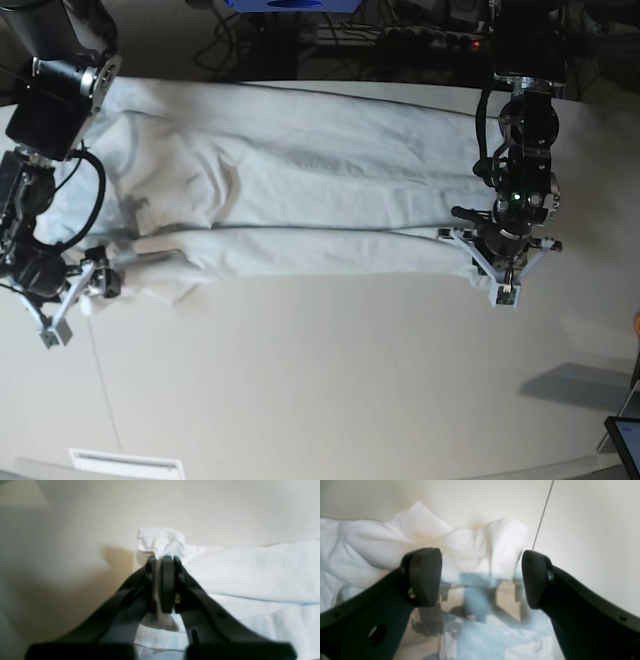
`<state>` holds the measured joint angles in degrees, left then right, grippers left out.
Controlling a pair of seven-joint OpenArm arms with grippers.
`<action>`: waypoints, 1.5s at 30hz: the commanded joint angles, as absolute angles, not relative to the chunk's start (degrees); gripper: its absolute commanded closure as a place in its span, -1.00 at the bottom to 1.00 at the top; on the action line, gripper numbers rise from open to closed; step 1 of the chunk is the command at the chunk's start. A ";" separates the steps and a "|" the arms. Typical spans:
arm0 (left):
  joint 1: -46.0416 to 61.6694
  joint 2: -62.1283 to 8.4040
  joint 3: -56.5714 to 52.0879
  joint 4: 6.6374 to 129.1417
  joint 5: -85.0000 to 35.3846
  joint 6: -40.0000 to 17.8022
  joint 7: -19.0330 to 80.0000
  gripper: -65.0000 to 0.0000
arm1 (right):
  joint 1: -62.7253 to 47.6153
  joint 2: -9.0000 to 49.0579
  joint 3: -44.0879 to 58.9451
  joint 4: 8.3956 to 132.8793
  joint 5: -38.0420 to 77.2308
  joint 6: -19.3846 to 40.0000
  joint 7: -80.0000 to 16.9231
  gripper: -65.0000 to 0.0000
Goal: Fold the T-shirt properly
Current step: 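Drag the folded shirt with both grippers toward the collar edge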
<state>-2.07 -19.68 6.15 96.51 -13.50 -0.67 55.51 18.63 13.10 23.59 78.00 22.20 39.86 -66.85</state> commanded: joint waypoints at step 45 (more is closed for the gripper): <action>-3.03 -20.35 5.67 97.89 -13.05 -0.48 54.37 1.00 | 27.12 16.40 17.71 65.54 23.52 40.00 -61.85 0.99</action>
